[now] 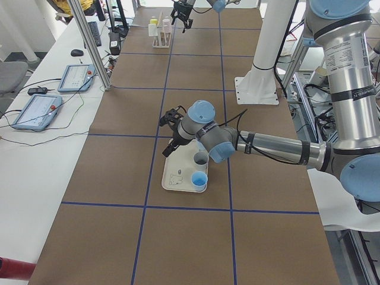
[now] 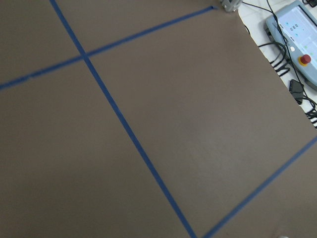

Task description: Transfer IKEA cup to right arm and place on rack

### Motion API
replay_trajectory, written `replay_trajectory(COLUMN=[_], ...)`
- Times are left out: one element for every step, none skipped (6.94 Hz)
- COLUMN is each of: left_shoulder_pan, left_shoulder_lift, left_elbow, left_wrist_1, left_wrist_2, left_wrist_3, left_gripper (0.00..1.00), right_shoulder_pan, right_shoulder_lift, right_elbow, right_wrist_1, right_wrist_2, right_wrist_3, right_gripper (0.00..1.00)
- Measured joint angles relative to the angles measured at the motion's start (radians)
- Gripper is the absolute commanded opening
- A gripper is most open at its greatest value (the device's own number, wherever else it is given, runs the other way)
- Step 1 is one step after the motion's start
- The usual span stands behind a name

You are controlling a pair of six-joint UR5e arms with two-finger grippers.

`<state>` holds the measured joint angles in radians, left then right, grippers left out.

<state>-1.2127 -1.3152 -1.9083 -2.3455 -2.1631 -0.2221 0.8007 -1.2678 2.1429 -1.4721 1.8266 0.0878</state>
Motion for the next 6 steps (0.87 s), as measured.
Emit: replay_trajectory(left_shoulder_pan=[0.019,0.030,0.039,0.048,0.063,0.085], left_shoulder_lift=[0.014,0.037,0.065,0.096,0.121,0.133], left_elbow=[0.032,0.078,0.128,0.160,0.178,0.191], left_wrist_1=[-0.015,-0.067,-0.142,-0.197,-0.221,-0.231], left_wrist_2=[0.023,0.031,0.033,0.033,0.033,0.032], left_wrist_3=[0.001,0.001,-0.001,-0.002,-0.002,-0.001], left_gripper=[1.00,1.00,1.00,1.00,1.00,1.00], right_shoulder_pan=[-0.031,-0.058,-0.073,-0.080,-0.082,-0.083], right_shoulder_lift=[0.041,0.065,0.074,0.078,0.078,0.078], right_elbow=[0.005,0.008,0.009,0.009,0.009,0.009], right_wrist_1=[0.005,0.006,0.007,0.007,0.007,0.007], right_wrist_2=[0.038,0.054,0.057,0.056,0.053,0.052], right_wrist_3=[0.105,0.160,0.180,0.187,0.189,0.190], right_gripper=[0.99,0.99,0.99,0.99,0.99,0.99])
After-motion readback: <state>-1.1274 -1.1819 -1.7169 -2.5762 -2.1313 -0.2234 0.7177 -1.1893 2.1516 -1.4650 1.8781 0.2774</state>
